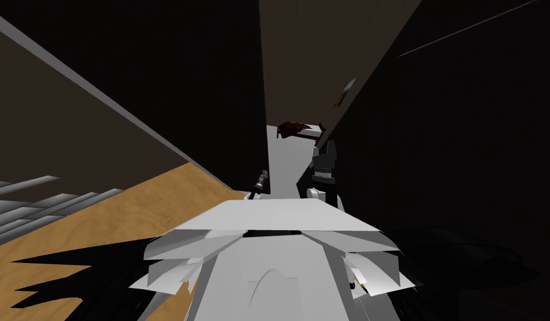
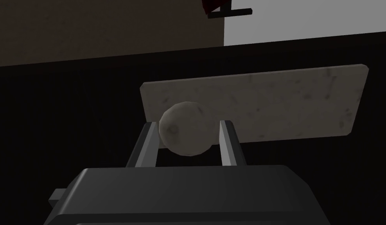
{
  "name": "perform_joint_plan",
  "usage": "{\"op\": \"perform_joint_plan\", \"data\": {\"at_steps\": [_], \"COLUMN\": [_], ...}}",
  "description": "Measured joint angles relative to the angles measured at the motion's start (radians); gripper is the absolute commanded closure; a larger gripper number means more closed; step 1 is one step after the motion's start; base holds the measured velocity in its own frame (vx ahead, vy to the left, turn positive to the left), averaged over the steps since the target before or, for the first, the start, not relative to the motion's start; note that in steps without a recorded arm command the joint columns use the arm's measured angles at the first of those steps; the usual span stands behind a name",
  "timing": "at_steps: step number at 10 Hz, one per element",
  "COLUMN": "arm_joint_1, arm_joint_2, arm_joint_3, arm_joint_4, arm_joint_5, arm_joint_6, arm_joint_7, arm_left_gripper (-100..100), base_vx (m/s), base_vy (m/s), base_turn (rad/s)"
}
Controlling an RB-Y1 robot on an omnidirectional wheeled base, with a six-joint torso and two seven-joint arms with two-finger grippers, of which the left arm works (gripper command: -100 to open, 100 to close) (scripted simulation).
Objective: Push the door open
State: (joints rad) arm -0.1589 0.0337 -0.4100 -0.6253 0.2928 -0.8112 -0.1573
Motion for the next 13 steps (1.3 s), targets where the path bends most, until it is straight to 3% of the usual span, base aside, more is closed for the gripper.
{"op": "perform_joint_plan", "data": {"at_steps": [1,3,4,5,6,8,11,12,13], "arm_joint_1": [-0.028,0.008,-0.001,0.016,0.011,0.013,0.018,0.019,0.02], "arm_joint_2": [-0.008,0.011,0.013,0.018,0.025,0.023,0.006,-0.007,-0.008], "arm_joint_3": [0.011,0.016,0.027,0.044,0.056,0.061,0.068,0.071,0.071], "arm_joint_4": [0.05,-0.037,-0.021,-0.036,-0.019,-0.027,-0.04,-0.04,-0.04], "arm_joint_5": [0.004,0.005,0.01,0.016,0.021,0.028,0.038,0.043,0.043], "arm_joint_6": [-0.027,0.013,0.008,0.007,-0.003,0.001,0.01,0.01,0.01], "arm_joint_7": [-0.001,-0.014,-0.017,-0.032,-0.035,-0.034,-0.035,-0.035,-0.035], "arm_left_gripper": [100,100,100,100,-100,-100,-100,-100,-100], "base_vx": [0.131,0.082,0.14,0.179,-0.087,-0.215,-0.275,-0.123,0.083], "base_vy": [-0.041,-0.035,-0.056,-0.09,-0.054,-0.051,-0.064,-0.031,-0.055], "base_turn": [0.008,0.048,0.155,0.081,0.113,0.044,0.084,0.018,-0.042]}}
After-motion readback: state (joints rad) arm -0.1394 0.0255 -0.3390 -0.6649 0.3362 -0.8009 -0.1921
